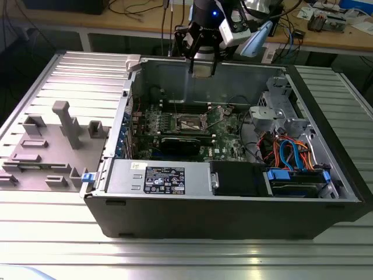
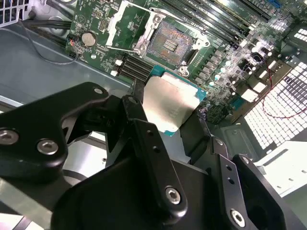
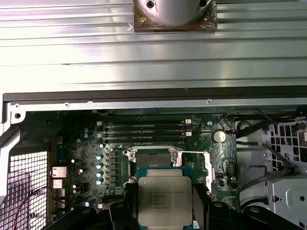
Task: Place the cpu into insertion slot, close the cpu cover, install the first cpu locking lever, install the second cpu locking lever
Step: 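Place the cpu into insertion slot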
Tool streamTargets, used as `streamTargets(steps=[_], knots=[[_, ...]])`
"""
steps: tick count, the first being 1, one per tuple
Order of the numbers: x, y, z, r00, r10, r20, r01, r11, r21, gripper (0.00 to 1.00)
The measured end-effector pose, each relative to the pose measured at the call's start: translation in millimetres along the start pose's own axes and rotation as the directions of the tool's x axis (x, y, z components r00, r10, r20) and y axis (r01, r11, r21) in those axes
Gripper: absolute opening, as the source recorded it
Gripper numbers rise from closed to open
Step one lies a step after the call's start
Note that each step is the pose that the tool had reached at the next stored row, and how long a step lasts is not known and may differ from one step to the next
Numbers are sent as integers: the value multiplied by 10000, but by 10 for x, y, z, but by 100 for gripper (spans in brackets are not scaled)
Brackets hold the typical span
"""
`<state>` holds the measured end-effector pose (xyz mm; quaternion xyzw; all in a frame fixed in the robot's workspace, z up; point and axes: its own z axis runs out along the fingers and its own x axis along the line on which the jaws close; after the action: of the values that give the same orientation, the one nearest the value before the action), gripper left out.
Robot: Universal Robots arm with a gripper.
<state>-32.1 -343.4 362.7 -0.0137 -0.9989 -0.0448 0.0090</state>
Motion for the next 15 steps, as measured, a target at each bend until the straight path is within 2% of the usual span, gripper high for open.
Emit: streamTargets(steps=[3, 7, 15], knots=[[0, 0, 2, 9995, 314, 27, -314, 9995, -5, 54], [-1, 0, 6, 9952, 972, 86, -972, 9953, -16, 54], [0, 0, 6, 9950, 995, 88, -994, 9950, -17, 54]])
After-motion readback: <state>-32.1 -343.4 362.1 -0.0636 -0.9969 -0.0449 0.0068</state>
